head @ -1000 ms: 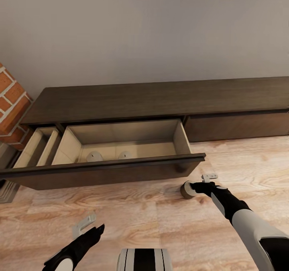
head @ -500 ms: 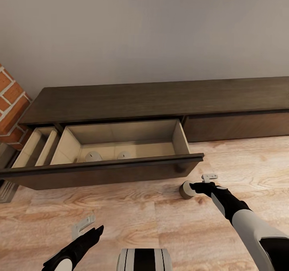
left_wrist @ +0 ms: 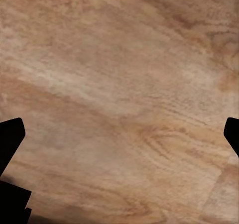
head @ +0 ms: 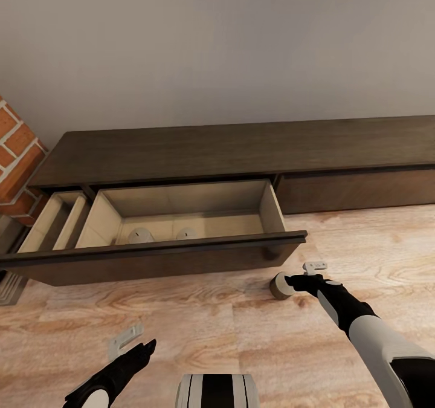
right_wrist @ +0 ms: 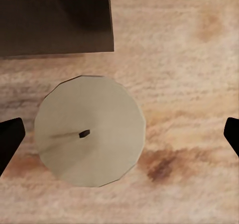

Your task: Place each of the two pumpkins and all three candles from the living room inside a cabinet in the living room (use any cabinet), then make sure every cabinet is closed, and position the cauldron so it is next to a table in the living room.

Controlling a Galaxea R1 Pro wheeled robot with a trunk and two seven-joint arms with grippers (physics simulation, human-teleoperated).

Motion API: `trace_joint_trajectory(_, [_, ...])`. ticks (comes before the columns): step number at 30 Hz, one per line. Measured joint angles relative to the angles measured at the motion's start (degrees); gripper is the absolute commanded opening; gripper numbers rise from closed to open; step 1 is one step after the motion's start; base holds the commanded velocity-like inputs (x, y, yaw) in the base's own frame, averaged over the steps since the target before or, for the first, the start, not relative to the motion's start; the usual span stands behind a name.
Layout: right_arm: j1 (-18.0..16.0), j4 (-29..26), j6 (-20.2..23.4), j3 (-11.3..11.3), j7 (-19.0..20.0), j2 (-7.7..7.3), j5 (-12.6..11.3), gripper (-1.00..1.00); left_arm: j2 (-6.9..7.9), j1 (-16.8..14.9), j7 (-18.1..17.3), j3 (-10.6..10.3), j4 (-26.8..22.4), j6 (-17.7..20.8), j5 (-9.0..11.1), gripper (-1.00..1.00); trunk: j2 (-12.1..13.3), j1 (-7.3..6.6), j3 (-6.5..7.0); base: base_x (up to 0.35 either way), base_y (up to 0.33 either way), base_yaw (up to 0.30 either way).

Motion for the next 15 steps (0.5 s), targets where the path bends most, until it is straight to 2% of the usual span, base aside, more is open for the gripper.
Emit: trace_joint_trajectory(15, [-0.2,-0.2,3.5,0.2,-0.2,0.70,0.0,1.00,0.06,0.0,0.0,0.0,0.0,0.0,0.1,1.00,0.0,0.00,0.00,0.000,0.000,0.000])
